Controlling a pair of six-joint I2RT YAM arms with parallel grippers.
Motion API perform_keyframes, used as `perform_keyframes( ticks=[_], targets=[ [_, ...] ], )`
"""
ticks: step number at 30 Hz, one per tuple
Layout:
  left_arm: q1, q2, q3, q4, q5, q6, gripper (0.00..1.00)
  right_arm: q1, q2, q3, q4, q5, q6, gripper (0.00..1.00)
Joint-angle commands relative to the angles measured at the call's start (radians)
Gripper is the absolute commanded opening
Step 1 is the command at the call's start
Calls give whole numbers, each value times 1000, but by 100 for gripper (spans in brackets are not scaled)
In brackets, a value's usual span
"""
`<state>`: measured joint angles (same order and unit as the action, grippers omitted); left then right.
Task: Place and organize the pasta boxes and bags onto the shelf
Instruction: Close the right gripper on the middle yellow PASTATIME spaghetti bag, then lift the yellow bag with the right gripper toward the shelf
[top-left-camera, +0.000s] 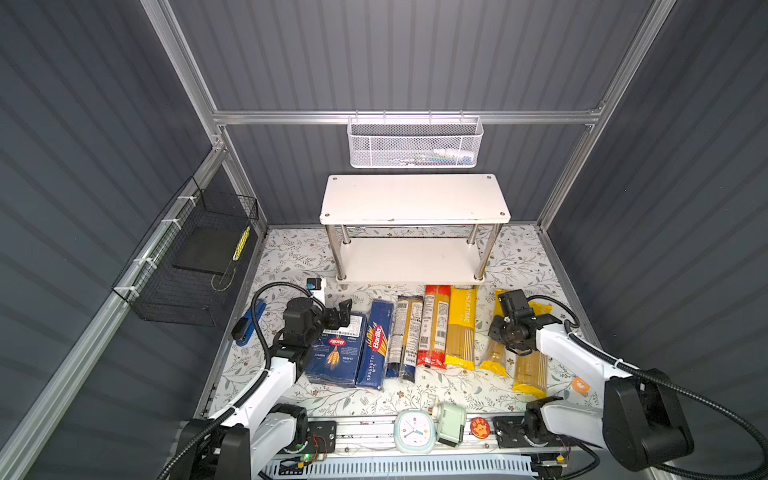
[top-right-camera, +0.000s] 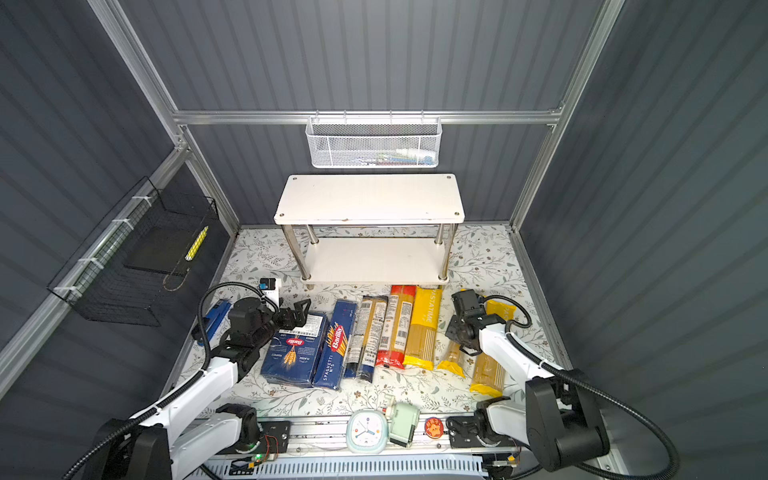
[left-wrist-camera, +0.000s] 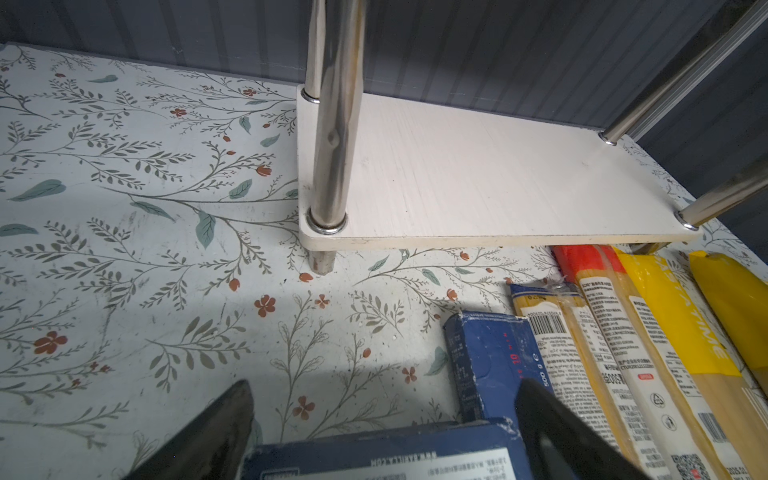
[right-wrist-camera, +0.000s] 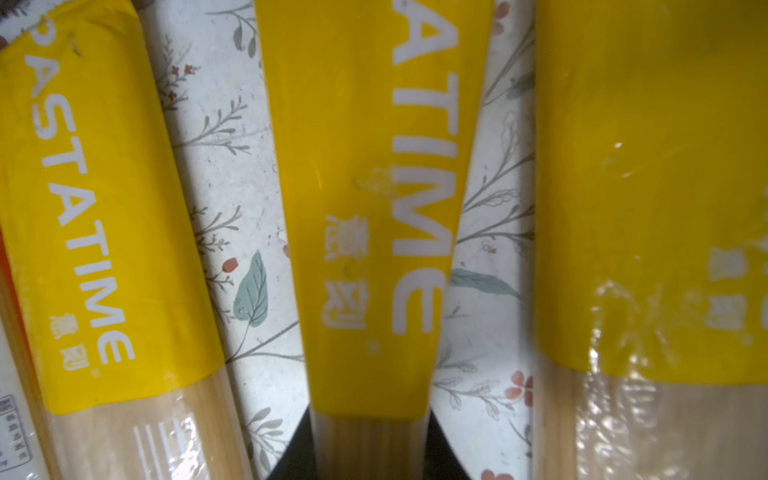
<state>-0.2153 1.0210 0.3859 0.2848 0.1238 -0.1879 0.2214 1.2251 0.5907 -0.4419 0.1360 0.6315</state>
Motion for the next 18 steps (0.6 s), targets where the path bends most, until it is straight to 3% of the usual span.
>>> perform_keyframes(
  ticks=[1, 13, 18],
  targets=[
    [-4, 1, 1, 2, 6, -4, 99, 1, -37, -1, 10, -1, -2, 12],
    [-5, -4, 1, -1, 7, -4, 99, -12, -194, 31, -51, -8, -18, 0],
    [-4, -4, 2, -3, 8, -4, 99, -33, -255, 51, -90, -20, -31, 0]
  ],
)
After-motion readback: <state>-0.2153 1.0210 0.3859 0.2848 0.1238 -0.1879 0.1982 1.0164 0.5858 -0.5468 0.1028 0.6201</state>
